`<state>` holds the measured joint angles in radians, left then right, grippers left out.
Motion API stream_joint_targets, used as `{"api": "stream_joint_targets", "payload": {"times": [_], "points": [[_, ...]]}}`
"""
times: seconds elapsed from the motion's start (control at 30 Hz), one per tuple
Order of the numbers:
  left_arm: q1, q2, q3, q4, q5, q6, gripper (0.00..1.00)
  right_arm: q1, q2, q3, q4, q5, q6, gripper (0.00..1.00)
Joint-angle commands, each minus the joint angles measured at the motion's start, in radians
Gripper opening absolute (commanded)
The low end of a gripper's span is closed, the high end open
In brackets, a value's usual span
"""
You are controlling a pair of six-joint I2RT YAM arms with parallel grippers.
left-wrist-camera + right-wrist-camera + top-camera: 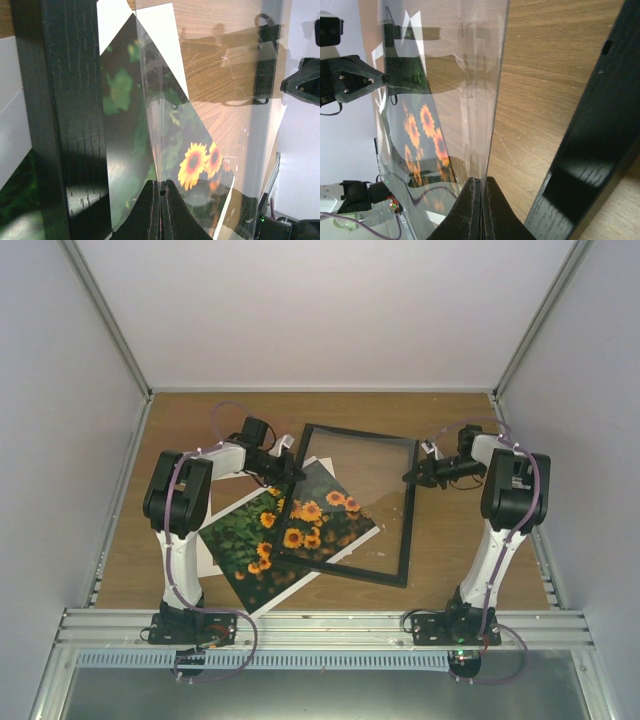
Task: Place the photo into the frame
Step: Place the photo frame item in the photo frame.
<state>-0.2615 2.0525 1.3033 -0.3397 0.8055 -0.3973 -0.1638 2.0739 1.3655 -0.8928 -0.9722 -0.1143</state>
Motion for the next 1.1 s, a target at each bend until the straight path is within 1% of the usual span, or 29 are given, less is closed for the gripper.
{"api": "stream_joint_targets", "payload": {"times": [0.0,0.63,0.77,0.8,0.87,0.93,1.0,1.07], "points": [[-0.011,0.016,0.001,0.030,0.000,-0.006,0.00,-0.013,0.027,0.038,0.023,0.056,0.018,0.00],[-0.018,0.021,0.005,0.029,-0.028,0.015,0.00,-0.003,0.066,0.061,0.058,0.045,0.025,0.01],[-0.020,0.023,0.005,0.035,-0.029,0.009,0.00,-0.003,0.065,0.064,0.056,0.065,0.026,0.11],[-0.019,0.025,0.005,0.035,-0.028,0.009,0.00,-0.003,0.064,0.067,0.054,0.070,0.024,0.15],[-0.019,0.025,0.004,0.032,-0.029,0.009,0.00,-0.005,0.059,0.074,0.050,0.080,0.019,0.26],[-0.019,0.025,0.002,0.030,-0.028,0.009,0.00,-0.008,0.049,0.076,0.048,0.090,0.015,0.33],[-0.019,0.023,-0.001,0.031,-0.026,0.008,0.00,-0.014,0.037,0.078,0.048,0.100,0.011,0.36],[-0.021,0.020,-0.006,0.035,-0.024,0.003,0.00,-0.020,0.026,0.084,0.043,0.111,0.004,0.37]]}}
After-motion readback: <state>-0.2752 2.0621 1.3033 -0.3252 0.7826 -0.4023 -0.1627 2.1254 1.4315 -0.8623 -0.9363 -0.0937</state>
